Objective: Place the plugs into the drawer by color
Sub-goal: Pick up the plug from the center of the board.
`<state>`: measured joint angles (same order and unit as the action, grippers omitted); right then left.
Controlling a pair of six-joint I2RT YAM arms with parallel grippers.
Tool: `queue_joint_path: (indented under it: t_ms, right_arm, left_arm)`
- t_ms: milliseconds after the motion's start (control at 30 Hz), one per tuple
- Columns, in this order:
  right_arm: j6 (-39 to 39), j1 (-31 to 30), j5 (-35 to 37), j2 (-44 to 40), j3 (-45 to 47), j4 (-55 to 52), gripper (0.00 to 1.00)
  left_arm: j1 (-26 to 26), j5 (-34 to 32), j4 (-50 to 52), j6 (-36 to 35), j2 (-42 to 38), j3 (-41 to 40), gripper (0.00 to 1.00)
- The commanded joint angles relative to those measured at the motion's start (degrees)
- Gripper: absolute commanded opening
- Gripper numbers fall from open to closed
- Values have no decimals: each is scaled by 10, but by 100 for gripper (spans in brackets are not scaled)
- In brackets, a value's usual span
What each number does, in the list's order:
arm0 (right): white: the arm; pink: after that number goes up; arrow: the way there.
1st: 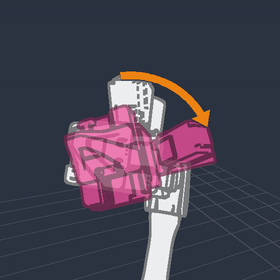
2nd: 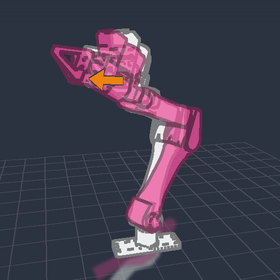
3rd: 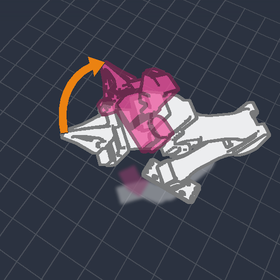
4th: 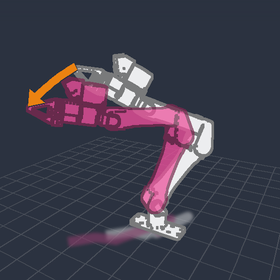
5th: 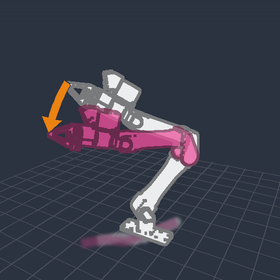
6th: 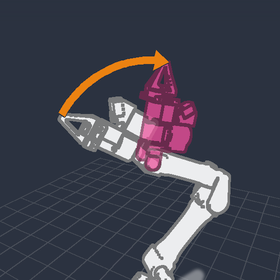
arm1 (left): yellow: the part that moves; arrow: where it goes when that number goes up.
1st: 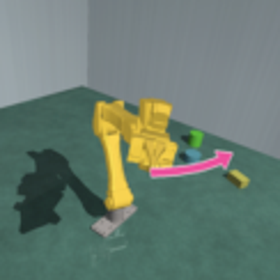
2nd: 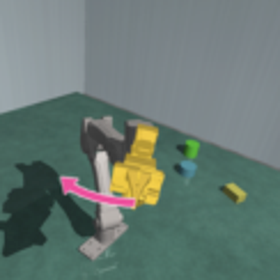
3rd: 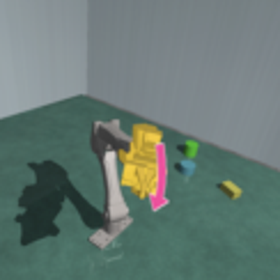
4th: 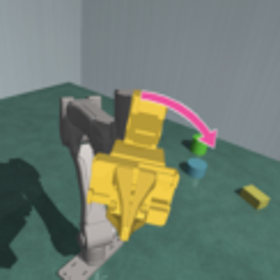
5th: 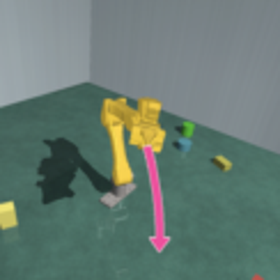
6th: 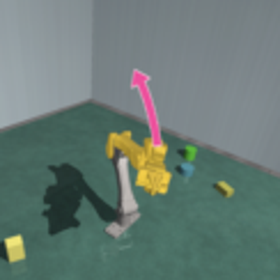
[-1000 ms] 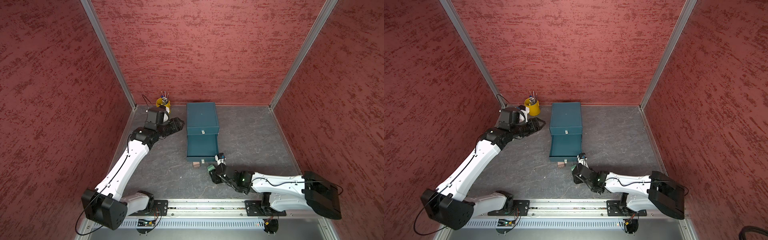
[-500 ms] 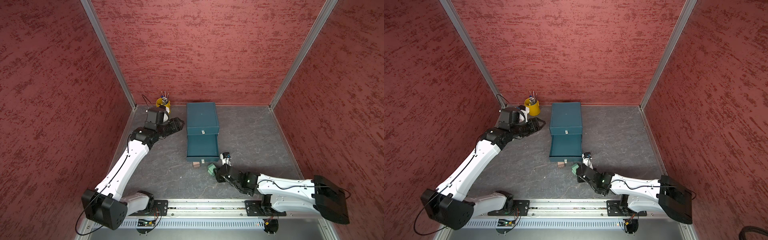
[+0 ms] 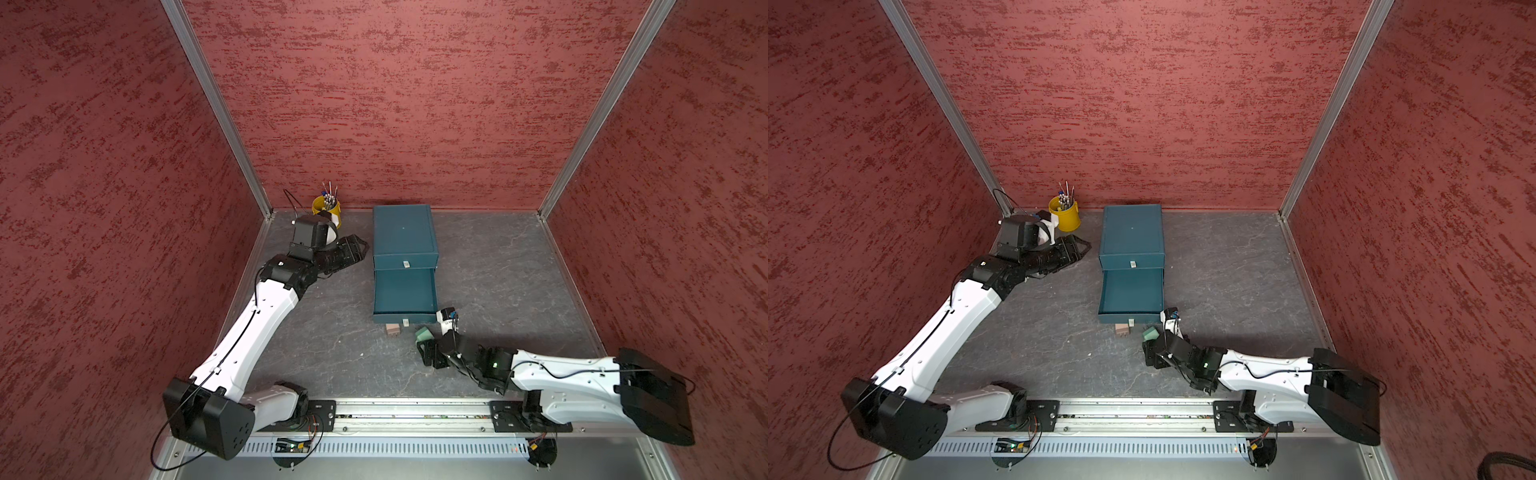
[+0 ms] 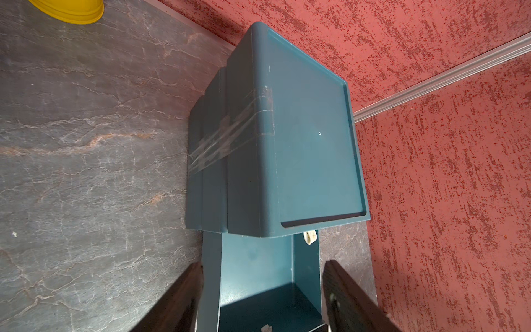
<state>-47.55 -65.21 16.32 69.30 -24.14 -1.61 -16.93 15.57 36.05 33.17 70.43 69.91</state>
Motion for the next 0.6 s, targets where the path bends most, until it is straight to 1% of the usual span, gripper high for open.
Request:
queue_joint_path:
  t_ms: [0,33,167,233,333,433,567]
  right_arm:
    - [-9,-4,17,31,-17,39,74]
    - [-15,-3,28,40,-16,48,70]
    - [-14,1,32,71,-8,123,64]
    - [-10,2,35,82,-11,141,61]
    - [-12,2,41,90,-11,141,49]
    - [-22,2,50,66,1,124,37]
    - [-39,1,74,2,29,84,23]
  left_arm:
    - [7,2,1,-1,-5,-9,70]
    - [8,3,0,-1,-5,-10,70]
    - [8,1,-1,-1,-3,-13,69]
    - [9,2,-2,-1,-3,-14,70]
    - [10,2,-1,-3,-4,-13,69]
    - [13,2,0,-5,-4,-14,69]
    - [13,4,-5,-5,-2,-15,70]
